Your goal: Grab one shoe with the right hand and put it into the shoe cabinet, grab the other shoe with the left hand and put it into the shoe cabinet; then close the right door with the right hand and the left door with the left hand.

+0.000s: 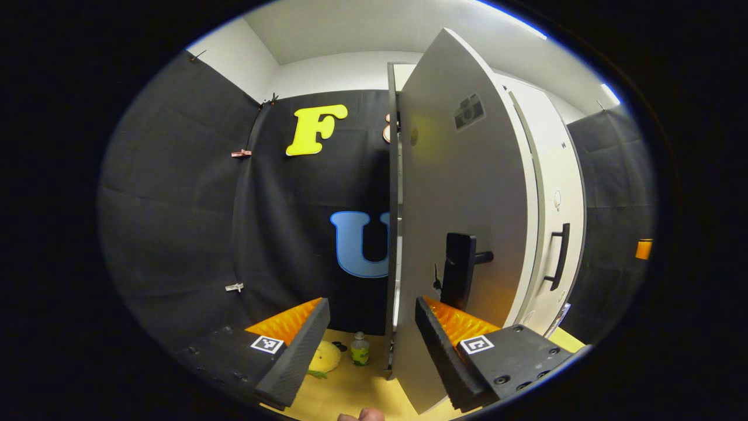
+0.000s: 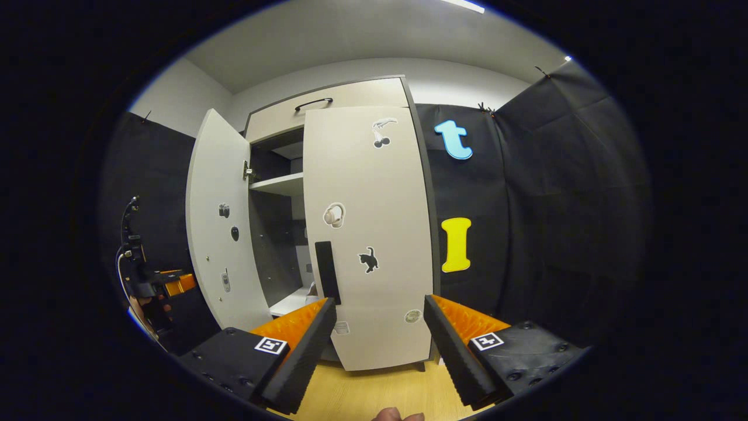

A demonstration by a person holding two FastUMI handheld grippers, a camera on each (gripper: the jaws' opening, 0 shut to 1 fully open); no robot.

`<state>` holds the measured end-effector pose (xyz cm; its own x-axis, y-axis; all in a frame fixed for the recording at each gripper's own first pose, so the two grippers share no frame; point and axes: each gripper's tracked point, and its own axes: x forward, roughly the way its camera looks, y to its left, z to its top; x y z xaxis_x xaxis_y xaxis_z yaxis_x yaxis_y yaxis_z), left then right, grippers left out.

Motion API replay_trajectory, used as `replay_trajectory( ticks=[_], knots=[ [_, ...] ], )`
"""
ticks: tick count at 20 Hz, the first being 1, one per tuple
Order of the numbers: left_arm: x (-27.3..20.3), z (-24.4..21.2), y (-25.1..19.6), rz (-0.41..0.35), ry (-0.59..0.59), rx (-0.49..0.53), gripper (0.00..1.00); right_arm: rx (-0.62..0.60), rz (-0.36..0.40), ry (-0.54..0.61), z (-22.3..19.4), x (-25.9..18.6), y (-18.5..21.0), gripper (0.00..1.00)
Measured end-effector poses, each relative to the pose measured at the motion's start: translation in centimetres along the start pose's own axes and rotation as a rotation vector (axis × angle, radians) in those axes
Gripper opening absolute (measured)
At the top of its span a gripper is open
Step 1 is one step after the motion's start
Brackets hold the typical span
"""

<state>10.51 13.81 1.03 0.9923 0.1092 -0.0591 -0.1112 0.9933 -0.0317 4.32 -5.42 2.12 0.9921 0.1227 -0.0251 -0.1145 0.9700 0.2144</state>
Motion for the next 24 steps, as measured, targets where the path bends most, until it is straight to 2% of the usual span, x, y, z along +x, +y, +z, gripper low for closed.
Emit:
replay_trajectory(
  ticks=[6, 7, 13, 24],
  knots=[
    [1.7, 0.0, -6.8, -0.110, 0.001, -0.056, 0.96, 0.012, -0.031, -0.003, 0.5, -0.9, -2.7, 0.98],
    [1.9, 0.1, -8.2, -0.129, -0.008, -0.059, 0.91, 0.006, -0.035, -0.003, 0.5, -1.1, -3.1, 0.98],
    [2.1, -0.4, -13.0, -0.147, -0.005, -0.051, 0.95, -0.007, -0.053, 0.011, 0.1, -1.7, -3.6, 0.98],
    [-4.6, -0.2, -14.4, -0.187, 0.004, -0.026, 0.95, -0.028, -0.034, 0.015, -0.1, -1.3, -0.8, 0.98]
  ],
)
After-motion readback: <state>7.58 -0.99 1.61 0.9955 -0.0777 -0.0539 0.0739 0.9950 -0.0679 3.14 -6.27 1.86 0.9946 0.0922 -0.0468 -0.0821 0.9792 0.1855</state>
